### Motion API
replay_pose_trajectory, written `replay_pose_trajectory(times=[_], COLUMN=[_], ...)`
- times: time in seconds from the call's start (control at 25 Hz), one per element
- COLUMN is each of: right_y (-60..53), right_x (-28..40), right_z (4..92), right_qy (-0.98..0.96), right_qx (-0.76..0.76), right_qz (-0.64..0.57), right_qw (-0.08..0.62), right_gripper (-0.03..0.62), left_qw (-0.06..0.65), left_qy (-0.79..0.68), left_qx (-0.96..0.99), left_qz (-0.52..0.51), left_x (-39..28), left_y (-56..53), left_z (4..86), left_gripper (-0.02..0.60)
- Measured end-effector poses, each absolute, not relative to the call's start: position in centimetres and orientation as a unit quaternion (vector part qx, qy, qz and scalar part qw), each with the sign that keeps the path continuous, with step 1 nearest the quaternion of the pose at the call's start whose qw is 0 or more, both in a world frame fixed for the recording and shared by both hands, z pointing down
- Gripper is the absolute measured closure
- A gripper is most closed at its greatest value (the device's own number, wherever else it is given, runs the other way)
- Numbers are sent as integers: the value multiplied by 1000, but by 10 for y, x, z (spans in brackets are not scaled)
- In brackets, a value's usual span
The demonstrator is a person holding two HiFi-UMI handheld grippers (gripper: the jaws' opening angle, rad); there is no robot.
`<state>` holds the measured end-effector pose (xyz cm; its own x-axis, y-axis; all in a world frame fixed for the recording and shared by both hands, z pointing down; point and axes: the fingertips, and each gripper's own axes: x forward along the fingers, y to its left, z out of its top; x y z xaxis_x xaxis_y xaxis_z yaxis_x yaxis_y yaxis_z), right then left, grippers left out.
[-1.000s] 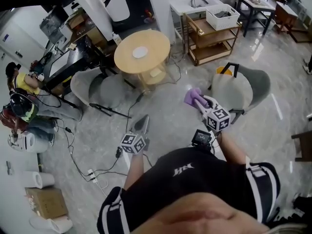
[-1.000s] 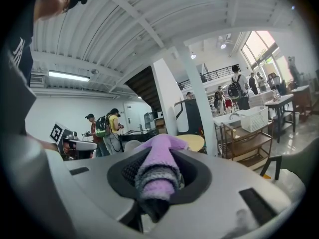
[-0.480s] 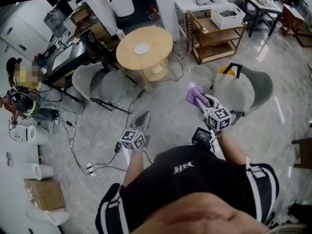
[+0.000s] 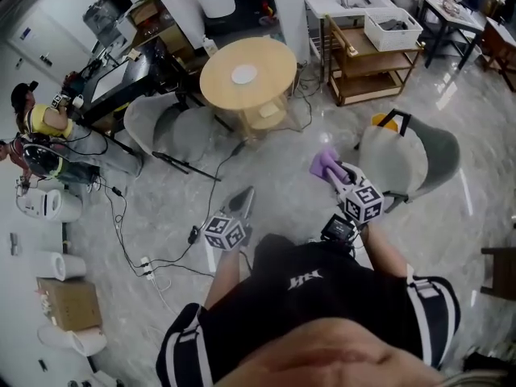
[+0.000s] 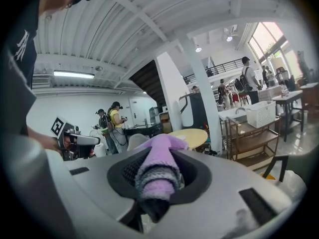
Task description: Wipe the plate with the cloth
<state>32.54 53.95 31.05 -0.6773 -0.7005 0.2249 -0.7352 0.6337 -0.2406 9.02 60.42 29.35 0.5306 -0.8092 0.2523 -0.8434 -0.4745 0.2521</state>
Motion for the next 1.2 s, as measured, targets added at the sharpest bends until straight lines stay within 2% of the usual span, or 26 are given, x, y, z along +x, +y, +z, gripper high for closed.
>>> replay_pose_trajectory(times=[0.24, 0.56, 0.92, 1.2], right_y=[513, 442, 337, 296], right_x=[308, 278, 216, 177], right_z=[316, 305, 265, 257], right_qy=[-906, -902, -903, -897], right_qx=[389, 401, 408, 423], right_qz=[154, 139, 101, 94], right_qw=[68, 84, 88, 87], right_gripper=[494, 494, 494, 494], left_qw=[186, 187, 179, 181], left_qy=[-491, -480, -467, -443], left_qx=[850, 857, 866, 878], left_qz=[44, 19, -4, -2], left_x=[72, 40, -19, -55], left_y=[580, 495, 380, 322], left_z=[306, 304, 290, 295], left_gripper=[568, 569, 568, 568])
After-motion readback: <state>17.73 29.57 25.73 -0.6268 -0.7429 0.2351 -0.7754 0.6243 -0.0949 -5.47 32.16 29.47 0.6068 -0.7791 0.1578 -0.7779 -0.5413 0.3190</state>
